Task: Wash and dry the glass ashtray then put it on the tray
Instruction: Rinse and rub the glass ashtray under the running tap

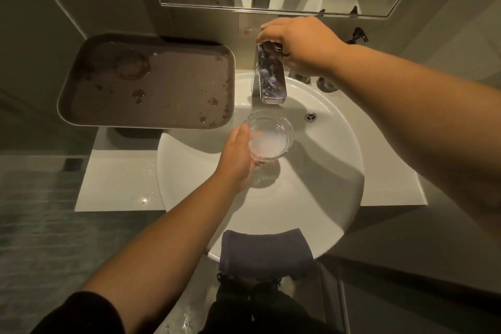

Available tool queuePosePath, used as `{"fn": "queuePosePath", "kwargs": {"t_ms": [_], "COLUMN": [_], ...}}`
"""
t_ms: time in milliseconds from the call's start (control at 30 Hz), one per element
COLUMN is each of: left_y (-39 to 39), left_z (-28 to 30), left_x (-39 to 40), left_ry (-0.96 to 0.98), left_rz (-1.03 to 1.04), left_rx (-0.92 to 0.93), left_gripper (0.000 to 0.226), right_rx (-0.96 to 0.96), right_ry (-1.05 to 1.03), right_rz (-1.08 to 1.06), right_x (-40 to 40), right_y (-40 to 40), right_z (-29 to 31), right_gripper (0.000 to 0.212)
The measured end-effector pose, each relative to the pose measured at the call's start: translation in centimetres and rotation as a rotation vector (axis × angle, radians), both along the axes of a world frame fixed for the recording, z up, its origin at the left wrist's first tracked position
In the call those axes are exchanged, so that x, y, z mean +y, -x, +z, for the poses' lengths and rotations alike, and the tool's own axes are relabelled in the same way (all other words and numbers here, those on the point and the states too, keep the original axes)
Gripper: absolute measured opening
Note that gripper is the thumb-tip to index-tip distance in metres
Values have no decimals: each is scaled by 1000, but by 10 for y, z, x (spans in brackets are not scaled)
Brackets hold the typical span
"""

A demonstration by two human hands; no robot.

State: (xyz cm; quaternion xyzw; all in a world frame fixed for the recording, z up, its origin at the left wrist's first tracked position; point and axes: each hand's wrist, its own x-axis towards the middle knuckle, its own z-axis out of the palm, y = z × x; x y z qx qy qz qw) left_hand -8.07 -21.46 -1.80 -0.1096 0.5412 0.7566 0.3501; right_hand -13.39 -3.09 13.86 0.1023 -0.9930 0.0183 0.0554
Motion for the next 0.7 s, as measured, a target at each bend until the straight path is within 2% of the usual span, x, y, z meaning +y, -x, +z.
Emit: {"fn": "queuePosePath", "kwargs": {"t_ms": [367,467,567,600,633,700], "left_y": [5,5,7,8,8,8], "left_z": [7,5,6,7,8,8], "left_x": [5,4,3,2,3,5], "left_ry": [41,49,63,61,55,36], "left_rz": [-45,-55,-61,-57,-52,-59], "left_rx": [75,97,106,106,109,139], "left_gripper": [34,36,38,37,36,29], "right_rx": [-108,6,223,179,54,-282], "right_ry": [36,95,388,516,642,924], "right_rz": [-56,-123,-401,-525,-633,-728], "right_x": [-2,0,3,0,-6,-24], "right_y": [8,-5,-43,-60,-78,-107], "right_z": [14,4,-32,-49,-67,-100], "right_gripper": [35,43,42,42,43,40]}}
